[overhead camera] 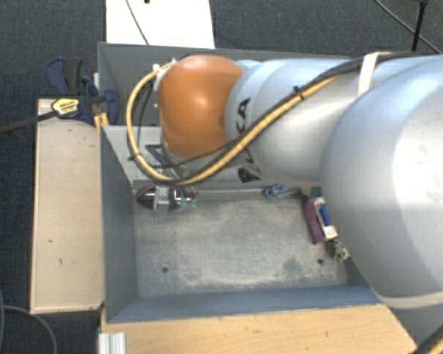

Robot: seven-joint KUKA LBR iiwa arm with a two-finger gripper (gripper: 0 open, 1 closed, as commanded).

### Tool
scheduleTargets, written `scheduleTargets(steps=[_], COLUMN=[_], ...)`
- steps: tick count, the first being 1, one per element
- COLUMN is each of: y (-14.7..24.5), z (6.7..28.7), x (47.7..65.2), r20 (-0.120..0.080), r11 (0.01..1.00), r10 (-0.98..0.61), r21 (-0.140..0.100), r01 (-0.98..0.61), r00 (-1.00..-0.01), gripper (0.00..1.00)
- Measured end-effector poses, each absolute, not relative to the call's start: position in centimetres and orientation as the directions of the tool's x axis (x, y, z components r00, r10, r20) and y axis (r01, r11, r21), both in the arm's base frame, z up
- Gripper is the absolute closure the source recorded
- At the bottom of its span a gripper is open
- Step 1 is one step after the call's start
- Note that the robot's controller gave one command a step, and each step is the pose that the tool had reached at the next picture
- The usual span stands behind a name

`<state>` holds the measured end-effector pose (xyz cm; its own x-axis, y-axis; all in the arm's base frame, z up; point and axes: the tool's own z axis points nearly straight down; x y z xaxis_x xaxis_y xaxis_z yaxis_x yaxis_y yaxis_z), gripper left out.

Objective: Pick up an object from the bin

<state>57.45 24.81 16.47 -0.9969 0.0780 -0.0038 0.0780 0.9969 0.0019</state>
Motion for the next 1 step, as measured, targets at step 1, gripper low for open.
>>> scheduleTargets(steps=[1], y=[22.58], z=[23.41], x=[54.76], r20=[-0.007], r11=[0.997], r10=[0.075], r21=[0.003], r01=[0.075], r00=[-0.997], gripper=[1.00])
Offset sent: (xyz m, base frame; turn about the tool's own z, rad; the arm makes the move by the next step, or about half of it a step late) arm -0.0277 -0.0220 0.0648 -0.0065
